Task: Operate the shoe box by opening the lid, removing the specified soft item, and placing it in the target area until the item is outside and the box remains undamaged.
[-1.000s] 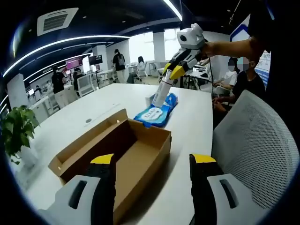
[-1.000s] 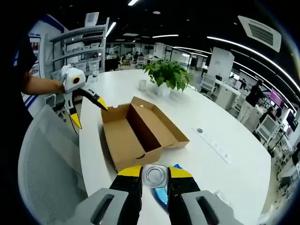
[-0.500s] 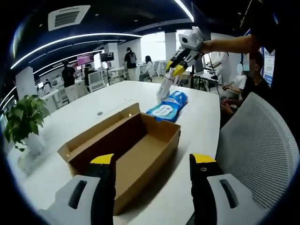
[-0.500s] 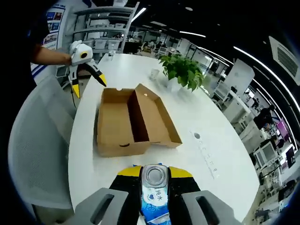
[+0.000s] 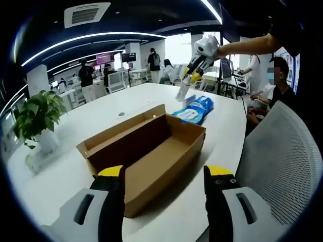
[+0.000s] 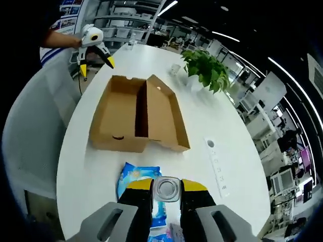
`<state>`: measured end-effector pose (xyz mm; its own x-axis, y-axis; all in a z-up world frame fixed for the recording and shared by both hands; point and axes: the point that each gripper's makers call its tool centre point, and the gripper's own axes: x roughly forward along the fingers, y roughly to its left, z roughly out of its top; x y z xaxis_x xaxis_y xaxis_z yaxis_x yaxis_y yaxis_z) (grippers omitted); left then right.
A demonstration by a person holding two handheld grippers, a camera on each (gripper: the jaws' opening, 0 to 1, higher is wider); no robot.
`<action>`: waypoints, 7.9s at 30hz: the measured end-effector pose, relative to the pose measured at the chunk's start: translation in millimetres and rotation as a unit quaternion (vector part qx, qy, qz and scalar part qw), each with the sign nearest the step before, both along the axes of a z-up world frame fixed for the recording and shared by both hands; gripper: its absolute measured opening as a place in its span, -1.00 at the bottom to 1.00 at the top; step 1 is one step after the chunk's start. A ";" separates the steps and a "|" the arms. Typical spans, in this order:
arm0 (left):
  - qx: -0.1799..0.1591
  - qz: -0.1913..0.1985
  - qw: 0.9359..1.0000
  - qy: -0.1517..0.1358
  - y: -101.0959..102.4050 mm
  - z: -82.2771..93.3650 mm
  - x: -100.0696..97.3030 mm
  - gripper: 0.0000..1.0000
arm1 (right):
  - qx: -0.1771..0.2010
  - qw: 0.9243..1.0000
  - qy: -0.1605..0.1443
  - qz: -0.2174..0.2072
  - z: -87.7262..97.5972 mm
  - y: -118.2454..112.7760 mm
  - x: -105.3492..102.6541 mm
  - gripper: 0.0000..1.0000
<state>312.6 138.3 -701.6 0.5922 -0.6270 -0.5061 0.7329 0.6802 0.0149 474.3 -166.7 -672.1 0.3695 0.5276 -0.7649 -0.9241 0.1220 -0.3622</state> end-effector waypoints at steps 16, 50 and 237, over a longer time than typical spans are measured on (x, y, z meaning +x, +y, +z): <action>0.010 0.054 0.998 0.008 29.4 -5.7 2.1 0.19 | -0.056 0.997 0.003 0.060 -40.0 -5.3 25.2 -0.69; 0.013 0.106 0.994 0.030 45.5 -21.9 7.7 0.04 | -0.083 0.993 0.058 0.052 -81.0 -23.0 53.7 -0.67; -0.058 0.273 0.955 0.100 88.7 -63.6 38.9 -0.92 | 0.295 0.871 0.119 -0.374 2.7 110.4 41.6 -1.00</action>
<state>351.5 227.1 -765.2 0.7454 -0.3112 -0.5896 0.2491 0.9503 -0.1867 515.9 -56.3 -669.4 0.6467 0.5349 -0.5437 -0.5464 0.8223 0.1591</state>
